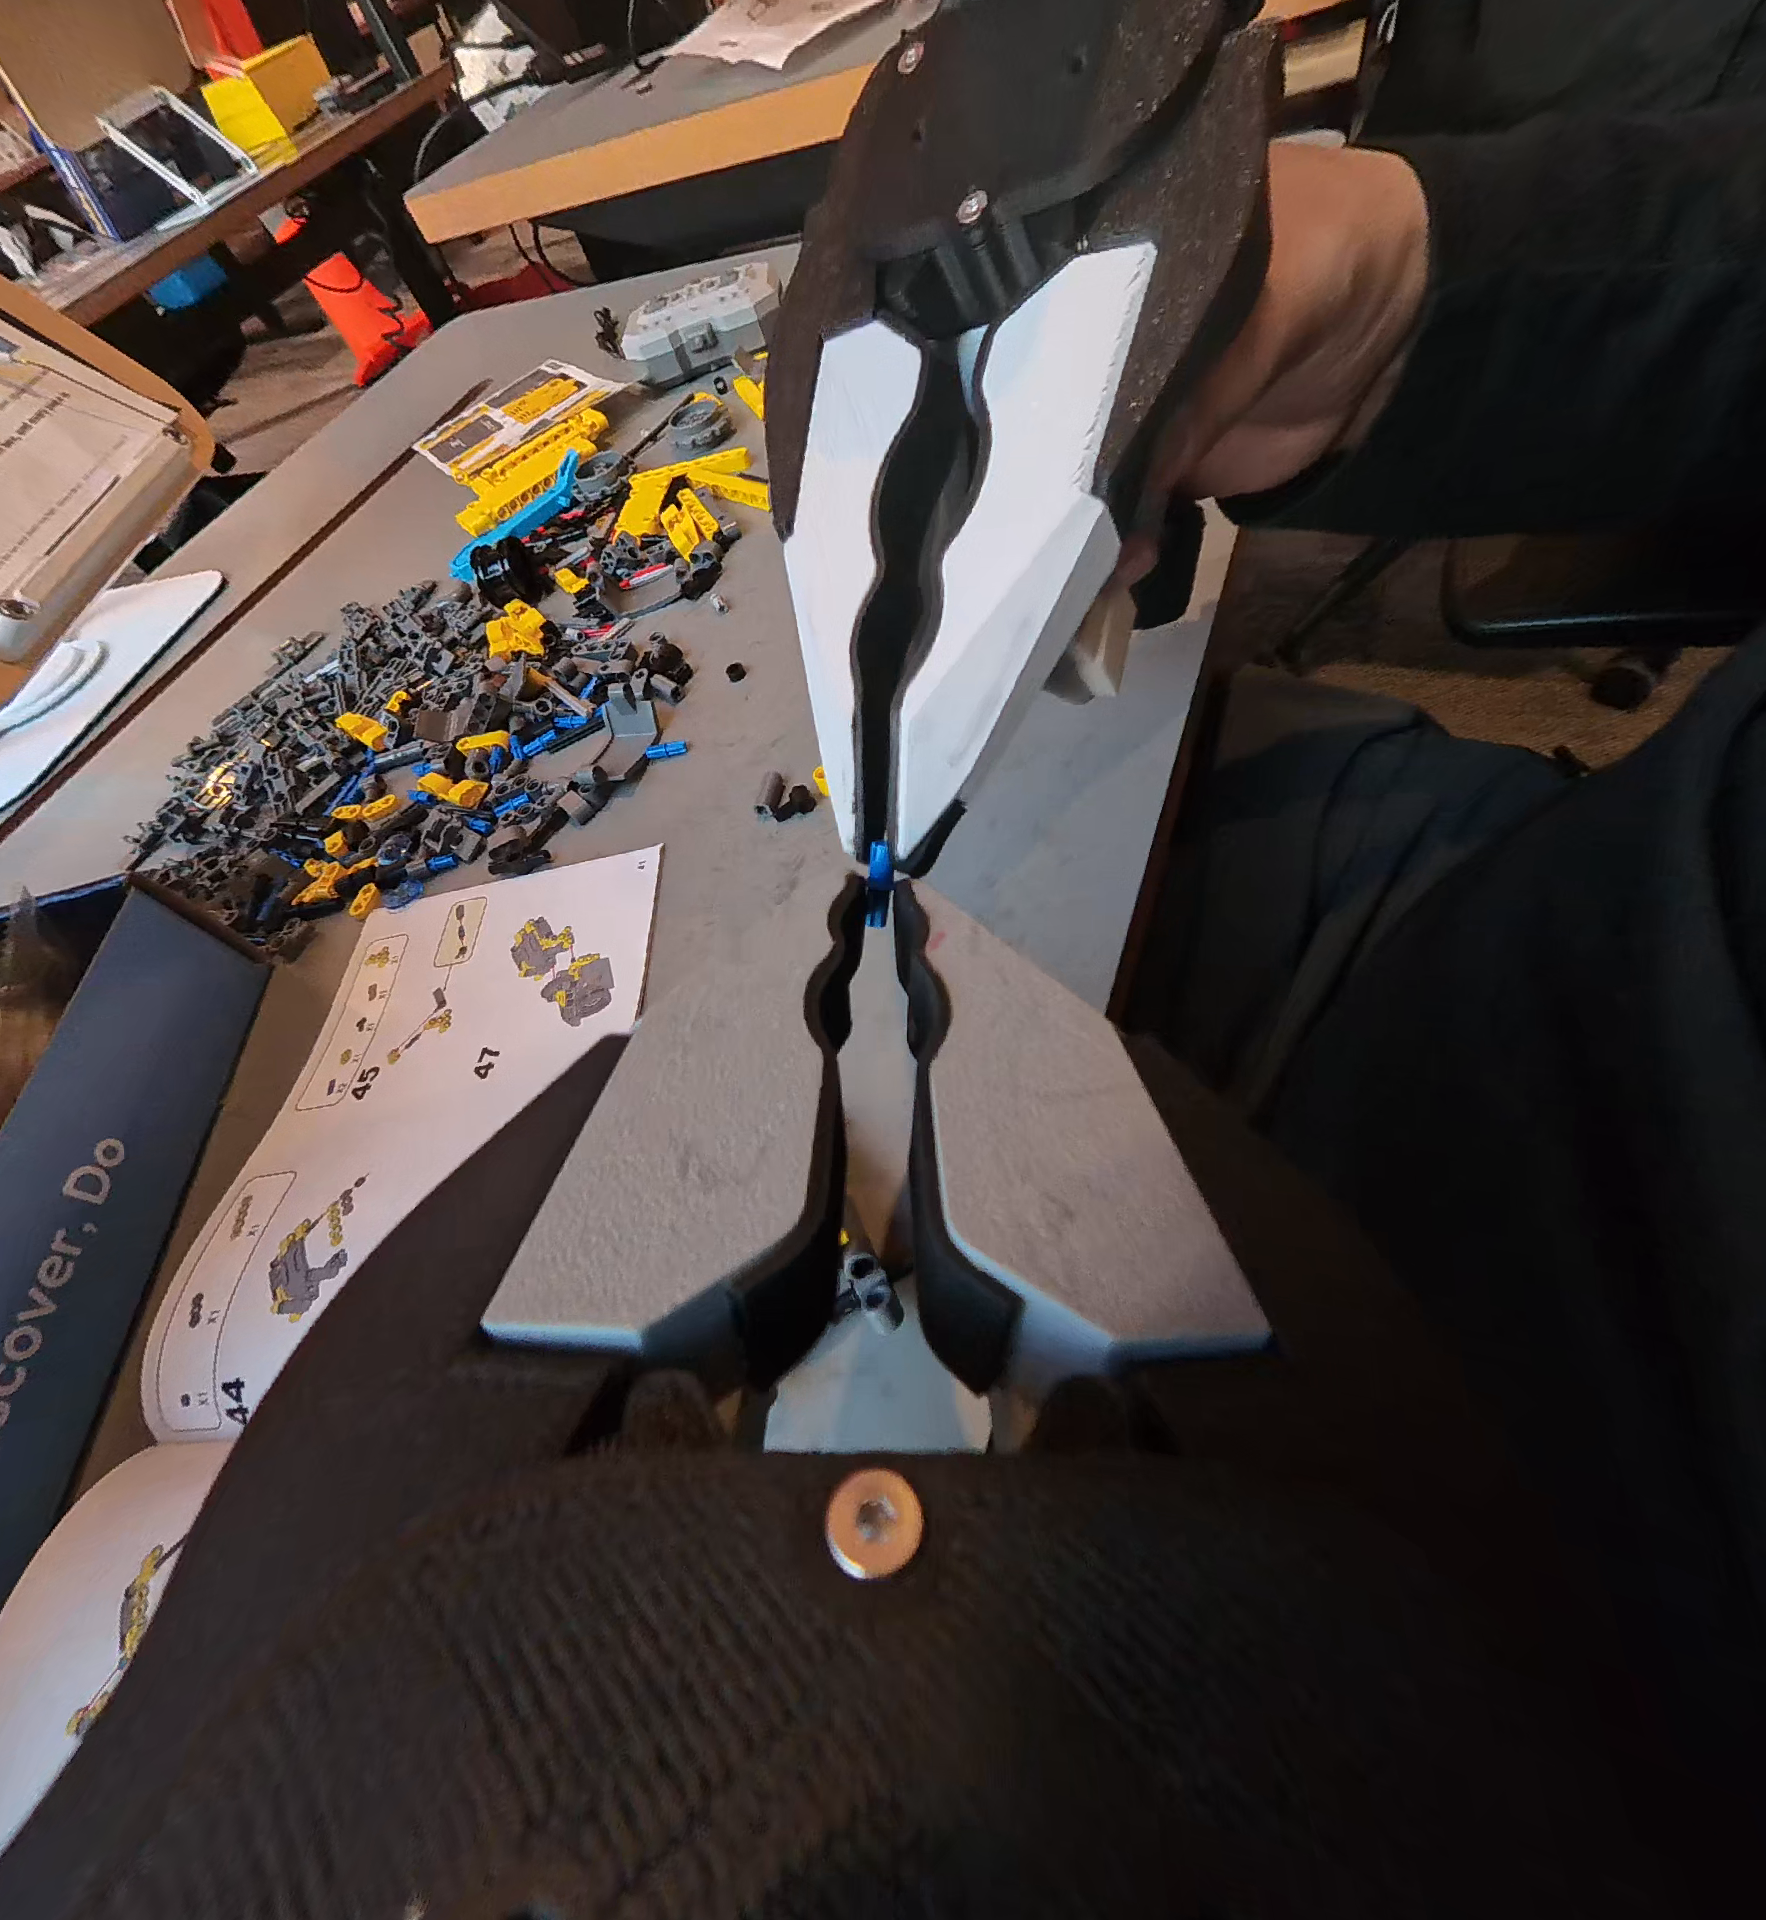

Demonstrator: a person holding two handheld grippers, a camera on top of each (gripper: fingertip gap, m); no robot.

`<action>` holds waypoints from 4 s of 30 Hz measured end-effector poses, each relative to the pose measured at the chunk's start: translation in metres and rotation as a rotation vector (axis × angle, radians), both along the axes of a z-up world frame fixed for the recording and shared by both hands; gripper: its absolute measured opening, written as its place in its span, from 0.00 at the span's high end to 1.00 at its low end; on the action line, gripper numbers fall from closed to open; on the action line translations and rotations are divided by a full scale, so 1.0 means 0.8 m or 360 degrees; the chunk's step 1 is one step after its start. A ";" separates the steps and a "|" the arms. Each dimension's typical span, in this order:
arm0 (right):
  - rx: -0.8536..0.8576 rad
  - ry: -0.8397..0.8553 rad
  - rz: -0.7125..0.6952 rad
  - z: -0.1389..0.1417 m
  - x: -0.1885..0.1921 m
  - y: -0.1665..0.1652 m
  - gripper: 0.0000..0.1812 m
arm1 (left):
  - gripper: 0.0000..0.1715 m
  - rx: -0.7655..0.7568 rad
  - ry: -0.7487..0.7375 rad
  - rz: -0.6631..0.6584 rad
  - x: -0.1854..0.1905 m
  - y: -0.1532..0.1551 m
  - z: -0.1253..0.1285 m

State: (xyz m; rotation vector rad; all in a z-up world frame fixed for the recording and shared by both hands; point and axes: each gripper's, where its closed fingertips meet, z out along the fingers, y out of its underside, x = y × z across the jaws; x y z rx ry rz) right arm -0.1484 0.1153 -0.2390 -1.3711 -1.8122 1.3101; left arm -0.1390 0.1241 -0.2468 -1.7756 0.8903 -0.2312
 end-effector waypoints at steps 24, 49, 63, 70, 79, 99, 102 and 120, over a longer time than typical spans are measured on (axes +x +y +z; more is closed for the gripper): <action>0.0381 0.0189 0.0274 -0.001 0.022 -0.016 0.98 | 0.99 -0.0286 -0.0364 -0.0256 0.020 -0.021 -0.001; 0.0602 -0.0433 -0.0209 -0.060 0.032 0.092 0.98 | 0.95 -0.0227 -0.0186 -0.0024 -0.011 -0.009 -0.017; 0.0735 -0.0812 -0.0073 -0.097 0.030 0.092 0.98 | 0.96 -0.0295 -0.0262 0.0023 -0.034 -0.039 -0.039; 0.0760 -0.0880 0.0016 -0.103 0.024 0.083 0.98 | 0.97 -0.0316 -0.0306 0.0005 -0.036 -0.040 -0.044; 0.0682 -0.0910 0.0062 -0.088 0.019 0.076 0.98 | 0.97 -0.0331 -0.0317 -0.0017 -0.034 -0.041 -0.047; 0.0579 -0.0860 -0.0054 -0.076 0.007 0.089 0.98 | 0.97 -0.0330 -0.0328 0.0019 -0.044 -0.037 -0.053; 0.0496 -0.0895 -0.0015 -0.081 0.010 0.080 0.98 | 0.97 -0.0329 -0.0323 0.0021 -0.044 -0.036 -0.053; 0.0541 -0.0949 -0.0031 -0.088 0.015 0.083 0.98 | 0.96 -0.0349 -0.0349 0.0033 -0.046 -0.035 -0.056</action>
